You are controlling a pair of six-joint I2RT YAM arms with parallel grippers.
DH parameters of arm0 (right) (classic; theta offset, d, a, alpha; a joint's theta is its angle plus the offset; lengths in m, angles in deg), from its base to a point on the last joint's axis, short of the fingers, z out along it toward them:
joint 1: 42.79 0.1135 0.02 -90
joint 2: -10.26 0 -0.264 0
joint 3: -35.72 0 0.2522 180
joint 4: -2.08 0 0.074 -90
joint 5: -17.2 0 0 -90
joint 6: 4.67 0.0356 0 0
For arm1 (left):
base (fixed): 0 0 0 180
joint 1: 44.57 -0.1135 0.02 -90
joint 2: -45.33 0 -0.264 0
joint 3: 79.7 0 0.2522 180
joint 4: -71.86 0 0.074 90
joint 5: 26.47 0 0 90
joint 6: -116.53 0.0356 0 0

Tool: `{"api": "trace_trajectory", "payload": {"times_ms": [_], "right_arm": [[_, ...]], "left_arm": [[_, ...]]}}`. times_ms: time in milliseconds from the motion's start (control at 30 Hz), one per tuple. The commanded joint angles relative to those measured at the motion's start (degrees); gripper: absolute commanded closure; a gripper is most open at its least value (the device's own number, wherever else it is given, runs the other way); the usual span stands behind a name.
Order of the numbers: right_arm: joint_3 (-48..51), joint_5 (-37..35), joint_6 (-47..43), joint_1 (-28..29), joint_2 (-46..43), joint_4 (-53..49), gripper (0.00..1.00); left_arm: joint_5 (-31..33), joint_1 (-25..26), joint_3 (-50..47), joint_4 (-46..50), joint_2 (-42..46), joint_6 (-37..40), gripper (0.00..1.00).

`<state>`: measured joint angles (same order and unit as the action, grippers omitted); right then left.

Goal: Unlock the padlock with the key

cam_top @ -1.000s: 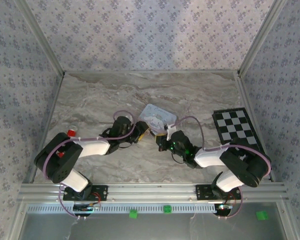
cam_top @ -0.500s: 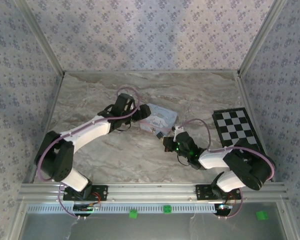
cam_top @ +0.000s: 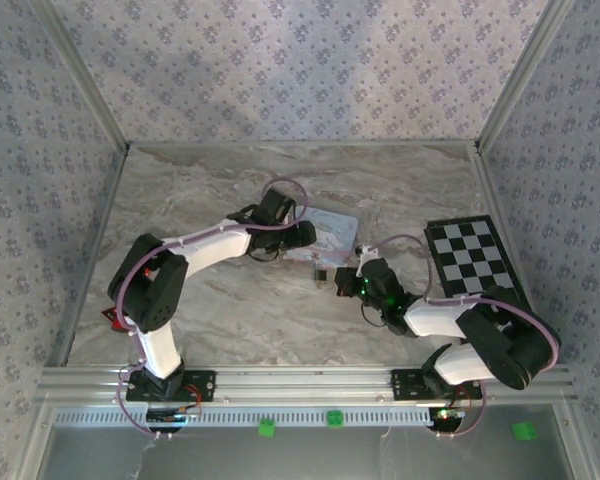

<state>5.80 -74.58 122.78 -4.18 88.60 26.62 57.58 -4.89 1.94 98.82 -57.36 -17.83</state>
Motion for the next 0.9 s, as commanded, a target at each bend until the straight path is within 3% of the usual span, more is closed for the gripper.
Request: {"api": "trace_trajectory", "payload": {"times_ms": [0, 133, 300, 433, 567, 867], "right_arm": [[-1.2, 4.9, -1.0, -2.8, -1.0, -2.5, 0.88], [-2.9, 11.7, -1.0, -6.0, -0.8, -6.3, 0.63], [-1.8, 13.0, 0.2, -6.7, -0.5, -6.0, 0.52], [-1.4, 14.8, 2.0, -7.1, 1.6, -3.4, 0.51], [-2.8, 17.7, 2.8, -6.6, 6.6, -0.5, 0.58], [-5.4, 18.9, 5.6, -4.2, 15.5, 3.7, 0.57]], "left_arm": [[0.1, 1.6, -0.4, -0.5, -0.6, -2.0, 0.19], [1.0, 3.2, -1.1, -1.7, -0.6, -3.6, 0.19], [0.8, 4.3, -2.0, -3.6, -1.0, -5.7, 0.2], [1.1, 4.9, -2.4, -4.3, -0.9, -6.9, 0.2], [2.1, 4.8, -3.4, -4.8, -0.4, -7.3, 0.2], [2.2, 4.0, -5.6, -5.6, 1.7, -7.8, 0.2]]}}
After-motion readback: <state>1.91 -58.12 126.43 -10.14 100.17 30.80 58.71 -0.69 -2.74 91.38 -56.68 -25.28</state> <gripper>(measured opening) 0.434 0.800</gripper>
